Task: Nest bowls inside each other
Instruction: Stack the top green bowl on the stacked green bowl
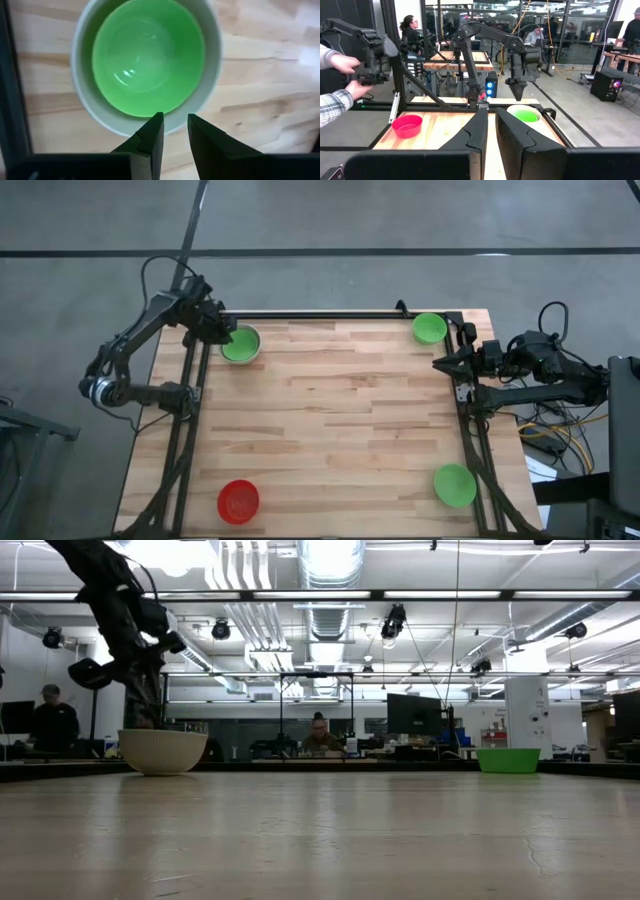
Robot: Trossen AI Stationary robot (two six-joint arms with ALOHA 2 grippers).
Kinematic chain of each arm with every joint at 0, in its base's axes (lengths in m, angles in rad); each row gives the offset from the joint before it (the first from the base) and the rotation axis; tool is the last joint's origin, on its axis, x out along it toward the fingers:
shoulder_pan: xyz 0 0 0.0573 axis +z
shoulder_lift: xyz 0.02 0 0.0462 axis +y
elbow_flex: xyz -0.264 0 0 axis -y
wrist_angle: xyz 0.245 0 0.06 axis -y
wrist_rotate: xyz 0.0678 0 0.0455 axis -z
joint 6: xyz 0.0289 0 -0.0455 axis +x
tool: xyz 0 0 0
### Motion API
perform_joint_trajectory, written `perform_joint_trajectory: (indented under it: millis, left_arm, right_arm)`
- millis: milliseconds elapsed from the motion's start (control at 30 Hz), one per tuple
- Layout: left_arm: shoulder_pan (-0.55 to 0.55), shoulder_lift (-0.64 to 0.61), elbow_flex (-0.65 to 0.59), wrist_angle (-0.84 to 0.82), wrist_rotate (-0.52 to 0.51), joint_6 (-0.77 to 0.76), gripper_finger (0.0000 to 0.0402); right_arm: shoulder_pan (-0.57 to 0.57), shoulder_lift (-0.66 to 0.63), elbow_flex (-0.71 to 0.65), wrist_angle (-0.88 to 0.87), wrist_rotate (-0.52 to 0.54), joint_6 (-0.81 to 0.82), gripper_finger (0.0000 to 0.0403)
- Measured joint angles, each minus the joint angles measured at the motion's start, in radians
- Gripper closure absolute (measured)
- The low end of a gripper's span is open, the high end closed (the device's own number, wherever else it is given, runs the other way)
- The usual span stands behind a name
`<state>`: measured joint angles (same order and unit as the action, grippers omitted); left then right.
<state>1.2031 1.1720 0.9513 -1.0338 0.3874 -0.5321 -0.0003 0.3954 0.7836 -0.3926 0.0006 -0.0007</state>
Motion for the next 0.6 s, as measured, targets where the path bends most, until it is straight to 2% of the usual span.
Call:
perform_joint_trajectory:
  millis: [300,600]
  left_arm:
    - [-0.108,-0.113,-0.006,0.085,0.005,-0.045,0.0310]
    - [-0.270,-0.127,-0.007,0.217,-0.037,-0.113,0.0310]
  right_arm:
    - [0.000,0.000,0.000,0.000,0.000,0.000,0.0369]
    - [0.000,0.000,0.000,0.000,0.000,0.000,0.0369]
